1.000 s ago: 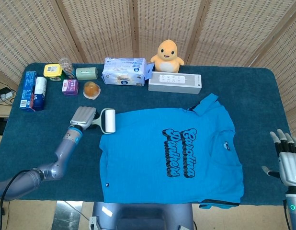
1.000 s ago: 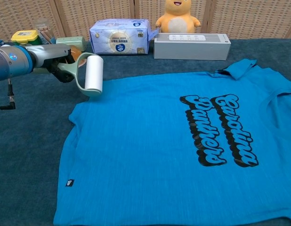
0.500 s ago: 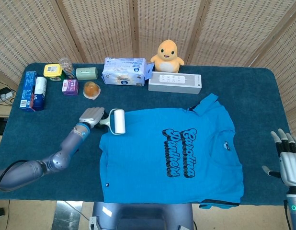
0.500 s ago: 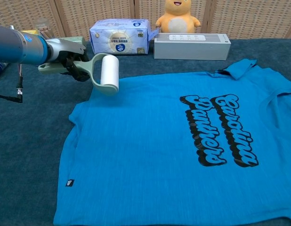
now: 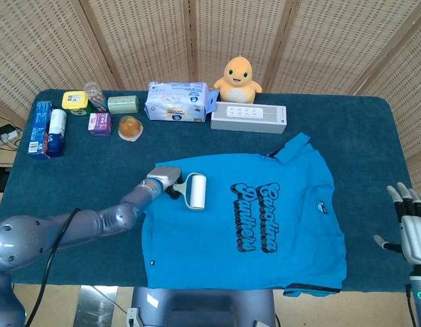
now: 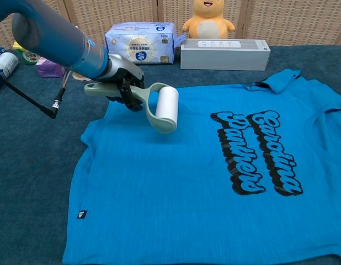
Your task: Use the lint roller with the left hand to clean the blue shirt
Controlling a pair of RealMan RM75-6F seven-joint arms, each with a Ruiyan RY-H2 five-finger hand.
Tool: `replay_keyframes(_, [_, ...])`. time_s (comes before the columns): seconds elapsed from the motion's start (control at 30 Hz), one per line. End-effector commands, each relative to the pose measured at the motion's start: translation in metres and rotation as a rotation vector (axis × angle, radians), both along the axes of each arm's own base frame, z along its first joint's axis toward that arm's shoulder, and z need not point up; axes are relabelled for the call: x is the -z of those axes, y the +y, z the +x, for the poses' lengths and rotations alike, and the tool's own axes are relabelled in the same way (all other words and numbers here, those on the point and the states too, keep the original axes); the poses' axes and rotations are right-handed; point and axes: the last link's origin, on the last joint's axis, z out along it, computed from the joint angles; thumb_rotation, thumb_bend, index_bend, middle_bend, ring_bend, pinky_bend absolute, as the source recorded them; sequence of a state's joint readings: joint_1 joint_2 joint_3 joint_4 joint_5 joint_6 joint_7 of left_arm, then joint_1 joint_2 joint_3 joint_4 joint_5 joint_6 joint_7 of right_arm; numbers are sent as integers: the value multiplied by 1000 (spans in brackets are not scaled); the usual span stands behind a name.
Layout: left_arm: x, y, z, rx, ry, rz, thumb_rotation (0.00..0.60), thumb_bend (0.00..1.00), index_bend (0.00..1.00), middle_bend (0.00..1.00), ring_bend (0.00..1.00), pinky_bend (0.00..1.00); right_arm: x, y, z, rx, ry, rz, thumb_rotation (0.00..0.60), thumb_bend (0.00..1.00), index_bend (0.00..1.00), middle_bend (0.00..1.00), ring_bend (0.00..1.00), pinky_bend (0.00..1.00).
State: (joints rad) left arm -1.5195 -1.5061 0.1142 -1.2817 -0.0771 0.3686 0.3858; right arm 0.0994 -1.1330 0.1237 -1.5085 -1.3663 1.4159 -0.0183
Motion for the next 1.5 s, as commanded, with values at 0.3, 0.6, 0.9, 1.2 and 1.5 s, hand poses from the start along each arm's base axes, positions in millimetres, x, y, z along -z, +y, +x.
replay_keyframes(0.3, [9, -7, 11, 35, 97, -3, 600, 746, 1000, 1000, 920, 1000, -6, -1, -2, 5, -26, -8, 600, 0, 15, 0, 0, 0])
replay_keyframes(0.6, [0, -5, -12, -13, 135, -20, 600, 745, 1000, 1000, 920, 1000, -7, -1, -2, 5, -30, -5, 600, 0, 15, 0, 0, 0])
replay_keyframes(0.9, [8, -6, -13, -5, 145, -46, 600, 746, 1000, 1000, 920, 1000, -6, -1, -2, 7, -24, -9, 600, 0, 15, 0, 0, 0])
replay_keyframes(1.2, [18, -6, -6, 5, 147, -48, 600, 746, 1000, 1000, 920, 1000, -10, -1, -3, 9, -35, -17, 600, 0, 15, 0, 0, 0])
replay_keyframes(1.5, [32, -10, 6, 21, 139, -68, 600, 745, 1000, 1000, 920, 1000, -13, -1, -2, 5, -45, -25, 600, 0, 15, 0, 0, 0])
